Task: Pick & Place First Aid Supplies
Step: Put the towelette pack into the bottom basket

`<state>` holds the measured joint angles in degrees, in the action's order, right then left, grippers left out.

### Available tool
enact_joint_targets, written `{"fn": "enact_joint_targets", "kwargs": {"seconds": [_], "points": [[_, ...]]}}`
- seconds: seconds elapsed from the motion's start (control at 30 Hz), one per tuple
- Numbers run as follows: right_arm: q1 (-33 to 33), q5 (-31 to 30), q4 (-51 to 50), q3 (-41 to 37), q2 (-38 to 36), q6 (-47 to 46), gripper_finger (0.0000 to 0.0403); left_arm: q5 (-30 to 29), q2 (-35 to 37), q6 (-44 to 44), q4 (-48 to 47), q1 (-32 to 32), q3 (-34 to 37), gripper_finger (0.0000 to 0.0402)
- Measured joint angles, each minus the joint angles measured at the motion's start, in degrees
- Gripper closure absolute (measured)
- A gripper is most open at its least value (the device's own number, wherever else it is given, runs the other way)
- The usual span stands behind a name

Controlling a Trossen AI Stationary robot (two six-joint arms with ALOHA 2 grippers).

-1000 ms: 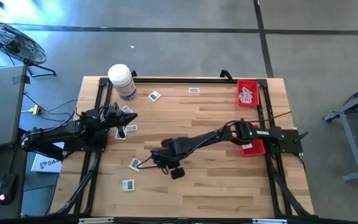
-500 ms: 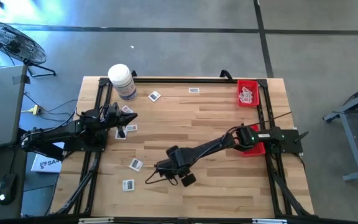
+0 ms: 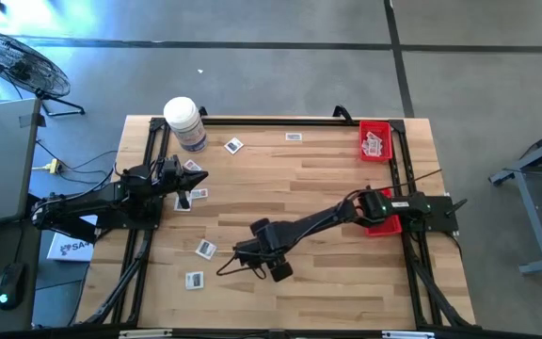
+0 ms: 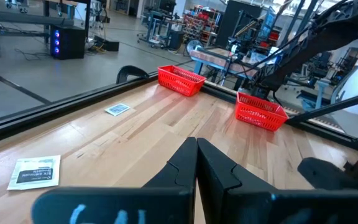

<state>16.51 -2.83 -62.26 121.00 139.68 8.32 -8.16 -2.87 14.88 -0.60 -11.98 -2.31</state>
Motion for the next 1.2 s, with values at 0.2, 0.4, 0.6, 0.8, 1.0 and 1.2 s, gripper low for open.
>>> {"fn": "enact_joint_targets", "kwargs": {"seconds": [0.2, 0.4, 0.6, 0.8, 1.0, 1.2], "points": [[0.04, 0.62, 2.20, -2.16, -0.03, 4.68, 0.0252, 0.01, 0.00, 0.01, 0.00, 0.00, -0.02, 0.0401], [0.00, 2.36, 6.00, -5.62, -0.58, 5.19, 0.0263, 0.01, 0.00, 0.02, 0.00, 0.01, -0.02, 0.0401], [-0.41, 1.88, 8.09, -8.32, -0.59, 4.35, 0.0283, 0.00, 0.00, 0.00, 0.00, 0.00, -0.01, 0.0401], [-0.47, 1.61, 8.50, -8.71, -0.57, 3.71, 0.0309, 0.01, 0.01, 0.01, 0.00, 0.00, -0.01, 0.0401], [-0.46, 0.62, 9.02, -8.82, -1.20, 2.18, 0.0333, 0.01, 0.01, 0.00, 0.00, -0.01, -0.01, 0.0401], [-0.46, -0.70, 9.24, -8.82, -1.21, 2.17, 0.0369, -0.01, 0.00, 0.02, 0.00, 0.00, -0.02, 0.0401]]}}
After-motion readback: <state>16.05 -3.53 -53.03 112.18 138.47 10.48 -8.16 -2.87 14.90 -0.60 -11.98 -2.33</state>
